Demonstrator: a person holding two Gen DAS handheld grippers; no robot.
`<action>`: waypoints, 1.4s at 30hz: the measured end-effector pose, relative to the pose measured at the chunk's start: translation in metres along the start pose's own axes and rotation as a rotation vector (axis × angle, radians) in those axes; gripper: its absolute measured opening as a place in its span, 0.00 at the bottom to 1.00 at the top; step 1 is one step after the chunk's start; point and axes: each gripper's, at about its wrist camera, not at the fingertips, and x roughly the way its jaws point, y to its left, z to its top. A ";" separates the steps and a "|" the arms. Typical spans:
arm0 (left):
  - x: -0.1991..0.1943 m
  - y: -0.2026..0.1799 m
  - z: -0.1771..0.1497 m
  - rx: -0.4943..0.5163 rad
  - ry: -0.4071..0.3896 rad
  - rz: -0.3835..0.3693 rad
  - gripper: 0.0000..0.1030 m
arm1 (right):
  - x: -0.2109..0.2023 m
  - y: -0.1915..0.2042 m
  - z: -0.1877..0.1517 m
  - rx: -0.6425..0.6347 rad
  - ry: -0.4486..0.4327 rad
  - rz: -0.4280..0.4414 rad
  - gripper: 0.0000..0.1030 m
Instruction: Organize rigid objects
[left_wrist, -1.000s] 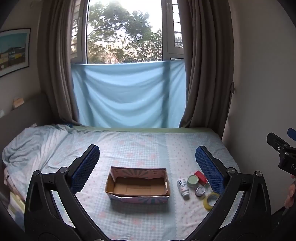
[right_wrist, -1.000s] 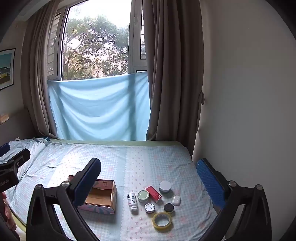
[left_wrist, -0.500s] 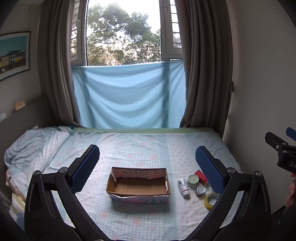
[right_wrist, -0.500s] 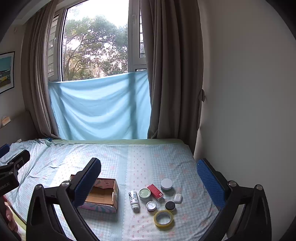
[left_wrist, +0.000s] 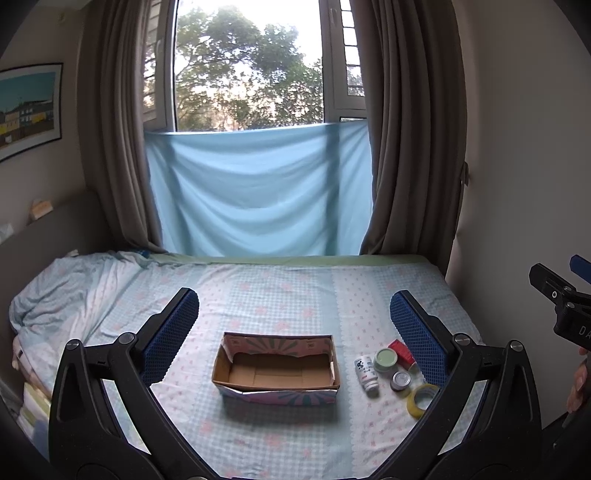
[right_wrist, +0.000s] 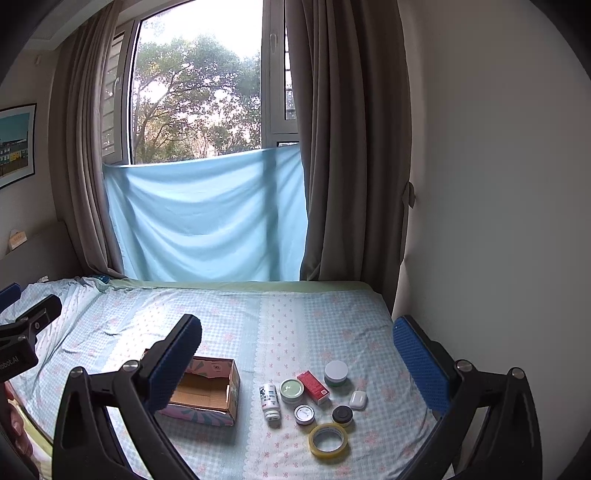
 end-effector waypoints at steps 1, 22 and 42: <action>0.000 0.001 0.000 0.000 -0.002 0.000 1.00 | 0.000 0.000 0.000 0.003 -0.001 0.001 1.00; 0.013 0.008 0.002 -0.020 0.006 0.001 1.00 | 0.007 0.005 0.001 -0.008 -0.002 -0.010 1.00; 0.029 0.012 0.008 -0.021 0.003 -0.014 1.00 | 0.021 0.011 0.005 -0.014 0.013 -0.018 1.00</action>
